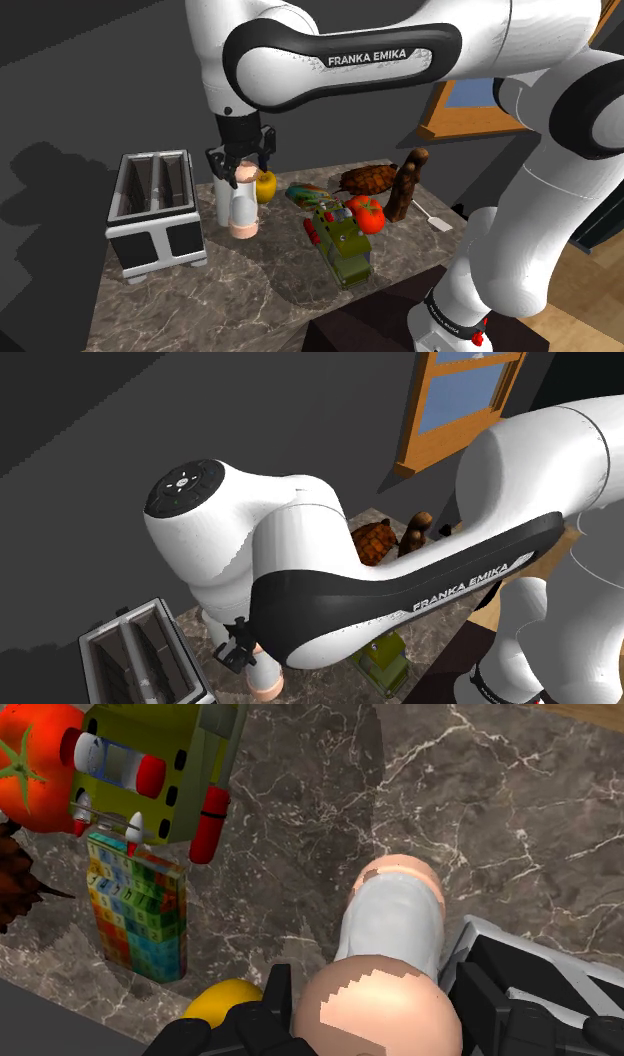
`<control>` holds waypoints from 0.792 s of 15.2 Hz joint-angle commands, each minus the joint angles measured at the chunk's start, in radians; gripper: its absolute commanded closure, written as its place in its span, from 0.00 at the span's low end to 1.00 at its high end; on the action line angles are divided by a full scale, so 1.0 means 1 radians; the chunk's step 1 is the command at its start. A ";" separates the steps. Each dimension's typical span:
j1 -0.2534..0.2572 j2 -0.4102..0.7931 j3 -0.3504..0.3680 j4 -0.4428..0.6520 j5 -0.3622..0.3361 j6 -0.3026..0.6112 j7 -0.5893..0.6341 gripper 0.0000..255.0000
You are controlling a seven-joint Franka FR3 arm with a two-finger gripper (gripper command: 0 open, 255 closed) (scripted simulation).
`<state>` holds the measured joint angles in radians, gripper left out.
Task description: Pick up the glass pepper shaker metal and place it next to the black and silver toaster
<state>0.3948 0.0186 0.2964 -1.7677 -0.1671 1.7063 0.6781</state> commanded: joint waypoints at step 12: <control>-0.001 0.024 -0.002 -0.150 -0.014 0.171 0.030 1.00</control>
<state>0.3939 0.0415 0.2952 -1.9067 -0.1801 1.8648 0.7064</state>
